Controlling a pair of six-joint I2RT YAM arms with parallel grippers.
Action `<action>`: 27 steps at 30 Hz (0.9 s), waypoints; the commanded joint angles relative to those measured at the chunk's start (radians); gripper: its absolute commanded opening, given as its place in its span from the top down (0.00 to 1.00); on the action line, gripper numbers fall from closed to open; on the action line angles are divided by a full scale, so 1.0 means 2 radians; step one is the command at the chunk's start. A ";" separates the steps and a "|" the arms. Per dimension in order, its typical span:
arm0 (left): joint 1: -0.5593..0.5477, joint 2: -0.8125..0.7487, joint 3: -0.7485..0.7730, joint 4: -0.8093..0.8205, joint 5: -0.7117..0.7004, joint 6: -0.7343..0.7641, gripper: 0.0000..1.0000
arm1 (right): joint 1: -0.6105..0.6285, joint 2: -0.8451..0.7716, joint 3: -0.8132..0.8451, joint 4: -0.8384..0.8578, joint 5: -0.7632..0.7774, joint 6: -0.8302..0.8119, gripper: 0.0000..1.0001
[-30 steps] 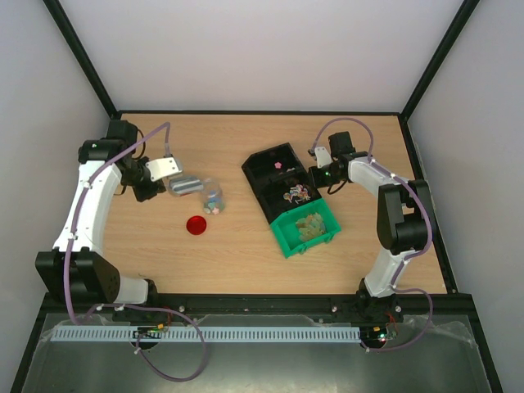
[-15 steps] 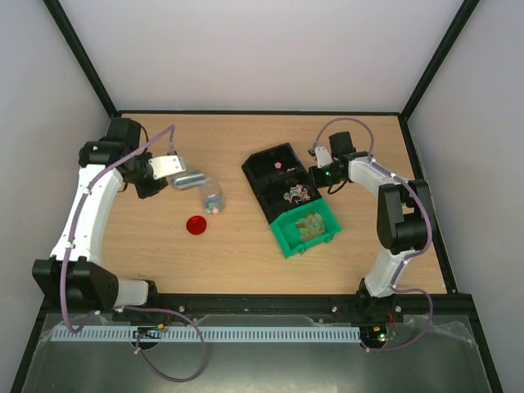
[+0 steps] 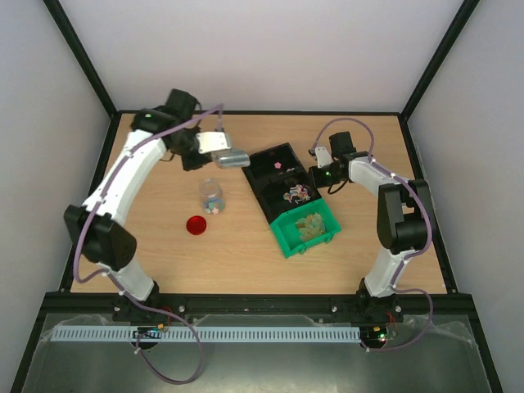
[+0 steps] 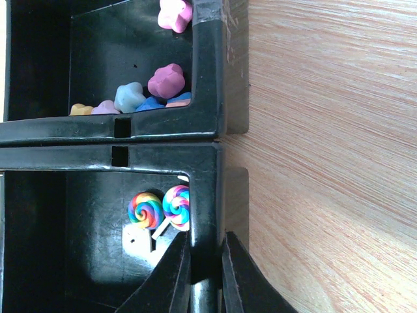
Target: Pack the candies
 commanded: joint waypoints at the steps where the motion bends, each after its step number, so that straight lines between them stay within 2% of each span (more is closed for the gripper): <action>1: -0.043 0.056 0.032 0.001 -0.039 -0.022 0.98 | 0.002 0.004 0.002 -0.014 -0.016 -0.007 0.99; 7: -0.077 0.155 0.110 -0.017 -0.073 -0.031 0.98 | 0.003 0.002 0.000 -0.014 -0.018 -0.007 0.99; 15: -0.109 0.215 0.128 -0.013 -0.137 -0.028 0.98 | 0.007 -0.002 -0.004 -0.012 -0.020 -0.007 0.99; 27: -0.146 0.323 0.209 -0.081 -0.155 -0.017 0.98 | 0.014 -0.002 -0.005 -0.008 -0.018 -0.006 0.99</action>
